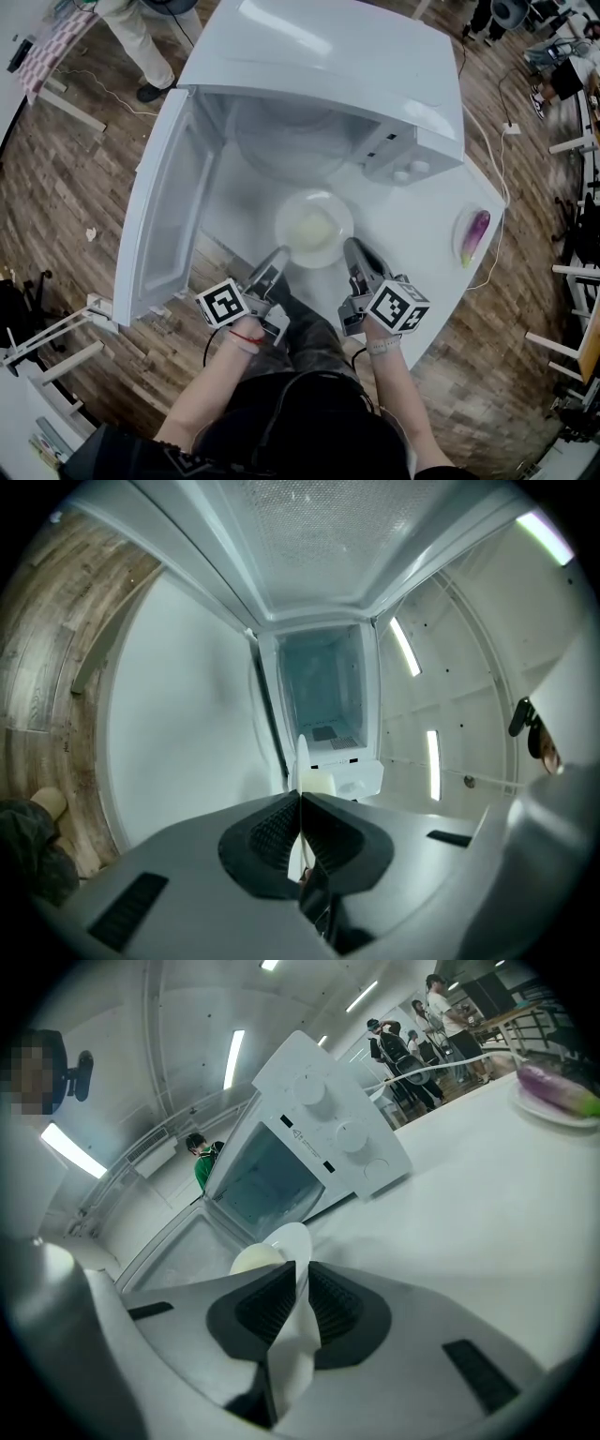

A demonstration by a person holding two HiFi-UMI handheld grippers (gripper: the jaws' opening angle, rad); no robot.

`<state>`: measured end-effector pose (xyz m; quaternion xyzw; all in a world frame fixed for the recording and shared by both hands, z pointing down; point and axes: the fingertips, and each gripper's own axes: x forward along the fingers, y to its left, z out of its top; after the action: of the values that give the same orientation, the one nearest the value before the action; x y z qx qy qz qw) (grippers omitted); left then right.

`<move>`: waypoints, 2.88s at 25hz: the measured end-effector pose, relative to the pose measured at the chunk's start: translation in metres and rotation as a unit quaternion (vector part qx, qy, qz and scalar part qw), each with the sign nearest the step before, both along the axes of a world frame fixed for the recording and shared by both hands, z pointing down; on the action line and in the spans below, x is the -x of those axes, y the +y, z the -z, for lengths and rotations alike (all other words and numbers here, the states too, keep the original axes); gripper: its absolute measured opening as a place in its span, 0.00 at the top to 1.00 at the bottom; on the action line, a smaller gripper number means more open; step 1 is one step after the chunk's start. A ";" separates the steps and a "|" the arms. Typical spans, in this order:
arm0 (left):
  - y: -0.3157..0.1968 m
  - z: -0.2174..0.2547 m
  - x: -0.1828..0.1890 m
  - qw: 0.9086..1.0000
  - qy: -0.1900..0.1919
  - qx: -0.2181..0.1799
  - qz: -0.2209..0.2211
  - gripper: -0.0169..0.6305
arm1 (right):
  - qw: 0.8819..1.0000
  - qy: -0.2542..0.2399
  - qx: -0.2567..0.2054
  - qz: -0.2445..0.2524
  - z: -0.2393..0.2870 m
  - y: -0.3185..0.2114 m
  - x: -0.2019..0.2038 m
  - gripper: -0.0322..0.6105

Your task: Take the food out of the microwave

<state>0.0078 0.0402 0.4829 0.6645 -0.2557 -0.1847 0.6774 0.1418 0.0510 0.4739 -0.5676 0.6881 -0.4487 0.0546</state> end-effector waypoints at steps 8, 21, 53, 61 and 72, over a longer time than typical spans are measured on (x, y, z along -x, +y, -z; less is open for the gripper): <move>0.014 -0.012 0.009 1.000 -0.007 0.004 0.018 0.95 | 1.000 -0.005 0.014 0.018 -0.012 0.008 0.008 0.86; 0.021 -0.027 0.032 0.999 -0.013 0.016 0.051 0.95 | 0.998 -0.011 0.031 0.046 -0.029 0.008 0.032 0.86; 0.045 -0.045 0.056 0.996 -0.008 0.042 0.079 0.95 | 0.991 0.027 0.088 0.099 -0.052 0.025 0.059 0.86; 0.047 -0.048 0.062 0.996 -0.012 0.041 0.081 0.95 | 0.988 0.041 0.093 0.113 -0.053 0.025 0.065 0.86; 0.049 -0.049 0.064 0.995 0.001 0.050 0.091 0.95 | 0.986 0.050 0.100 0.125 -0.055 0.025 0.069 0.86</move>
<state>-0.0561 0.0888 0.5322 0.6035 -0.3234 -0.2336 0.6904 0.0729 0.0760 0.5290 -0.5016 0.7068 -0.4900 -0.0930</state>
